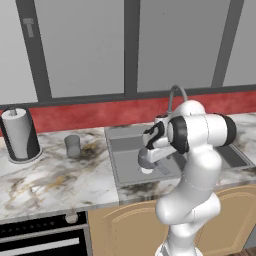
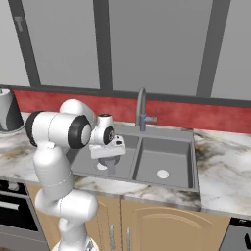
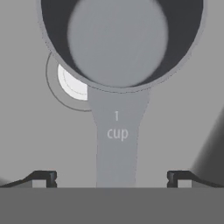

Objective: Move any existing items from the left basin to the right basin for drying. Then move the glass cup from the counter to the left basin of the sink for washing.

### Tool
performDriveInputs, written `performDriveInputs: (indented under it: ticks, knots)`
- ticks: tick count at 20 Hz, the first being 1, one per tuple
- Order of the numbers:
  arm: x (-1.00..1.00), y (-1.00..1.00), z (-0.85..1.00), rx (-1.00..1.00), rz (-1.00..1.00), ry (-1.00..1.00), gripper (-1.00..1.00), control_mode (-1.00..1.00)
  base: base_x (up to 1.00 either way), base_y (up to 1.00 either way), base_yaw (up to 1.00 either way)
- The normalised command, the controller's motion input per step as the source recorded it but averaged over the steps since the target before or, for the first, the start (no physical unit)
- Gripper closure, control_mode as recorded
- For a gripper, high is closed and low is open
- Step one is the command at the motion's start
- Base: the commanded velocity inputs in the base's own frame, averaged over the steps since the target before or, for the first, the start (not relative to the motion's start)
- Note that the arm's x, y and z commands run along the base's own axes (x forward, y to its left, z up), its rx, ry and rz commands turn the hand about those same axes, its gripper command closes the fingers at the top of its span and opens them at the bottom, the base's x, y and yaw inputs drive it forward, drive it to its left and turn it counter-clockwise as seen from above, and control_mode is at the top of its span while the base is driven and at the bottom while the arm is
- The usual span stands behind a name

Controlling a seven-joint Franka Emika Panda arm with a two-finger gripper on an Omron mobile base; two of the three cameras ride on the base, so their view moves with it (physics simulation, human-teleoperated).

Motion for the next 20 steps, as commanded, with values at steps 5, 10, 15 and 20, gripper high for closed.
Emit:
performDriveInputs:
  ticks: [5, 10, 15, 20]
  knots:
    - [0.02, 0.00, -0.26, 0.00, 0.00, 0.00, -1.00, -1.00, 0.00, 0.00, 0.00]
    - [0.04, 0.00, -0.20, 0.00, 0.00, 0.00, -1.00, -1.00, 0.00, 0.00, 0.00]
    - [0.05, 0.00, -0.16, 0.00, 0.00, 0.00, -1.00, -1.00, 0.00, 0.00, 0.00]
    - [0.00, 0.00, -0.12, 0.00, 0.00, 0.00, -1.00, -1.00, 0.00, 0.00, 0.00]
